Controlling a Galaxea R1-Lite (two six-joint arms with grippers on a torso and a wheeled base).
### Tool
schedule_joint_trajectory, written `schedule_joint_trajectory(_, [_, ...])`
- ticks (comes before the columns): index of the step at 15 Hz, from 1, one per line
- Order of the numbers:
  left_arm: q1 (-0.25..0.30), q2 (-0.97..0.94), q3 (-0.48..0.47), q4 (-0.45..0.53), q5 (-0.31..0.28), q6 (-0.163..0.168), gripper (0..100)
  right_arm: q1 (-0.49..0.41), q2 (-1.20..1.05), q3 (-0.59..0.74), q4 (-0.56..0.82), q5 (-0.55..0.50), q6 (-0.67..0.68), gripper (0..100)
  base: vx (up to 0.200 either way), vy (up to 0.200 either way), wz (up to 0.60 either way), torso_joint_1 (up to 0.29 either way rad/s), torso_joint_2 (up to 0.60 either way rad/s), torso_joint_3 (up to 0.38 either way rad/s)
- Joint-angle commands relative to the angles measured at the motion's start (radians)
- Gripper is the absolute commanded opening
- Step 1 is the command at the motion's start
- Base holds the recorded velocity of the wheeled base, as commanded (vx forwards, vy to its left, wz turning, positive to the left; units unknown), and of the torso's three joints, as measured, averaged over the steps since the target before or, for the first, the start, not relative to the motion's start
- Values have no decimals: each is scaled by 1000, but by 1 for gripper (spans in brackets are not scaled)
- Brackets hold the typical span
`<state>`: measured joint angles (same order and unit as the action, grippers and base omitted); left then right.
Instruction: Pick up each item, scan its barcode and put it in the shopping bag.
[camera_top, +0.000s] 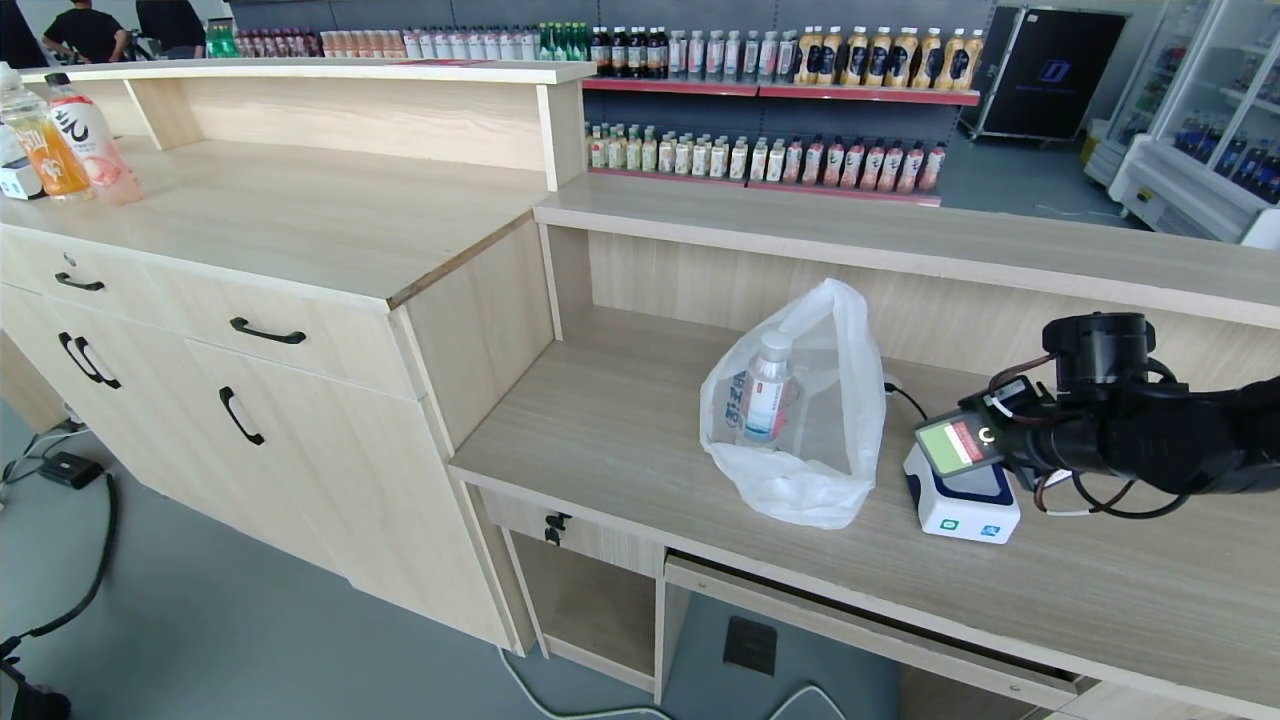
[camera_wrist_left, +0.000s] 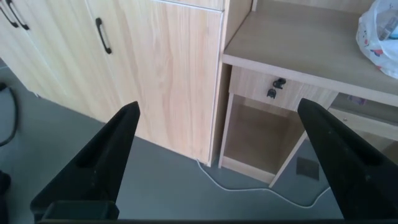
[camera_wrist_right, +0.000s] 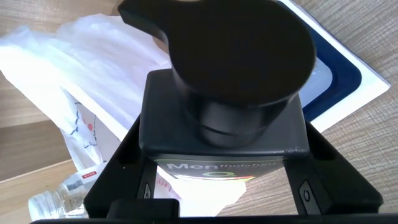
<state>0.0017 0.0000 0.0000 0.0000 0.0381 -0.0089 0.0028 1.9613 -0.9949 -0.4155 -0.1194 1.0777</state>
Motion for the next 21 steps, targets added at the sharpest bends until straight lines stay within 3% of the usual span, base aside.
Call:
schedule_joint_trajectory(1, [0,0,0,0,0,0,100,2,2,-10,0,0,-1,0,0,0,0,0,0,0])
schedule_joint_trajectory(21, [0,0,0,0,0,0,100,10,30,-39,0,-2,-1,0,0,0,0,0,0,0])
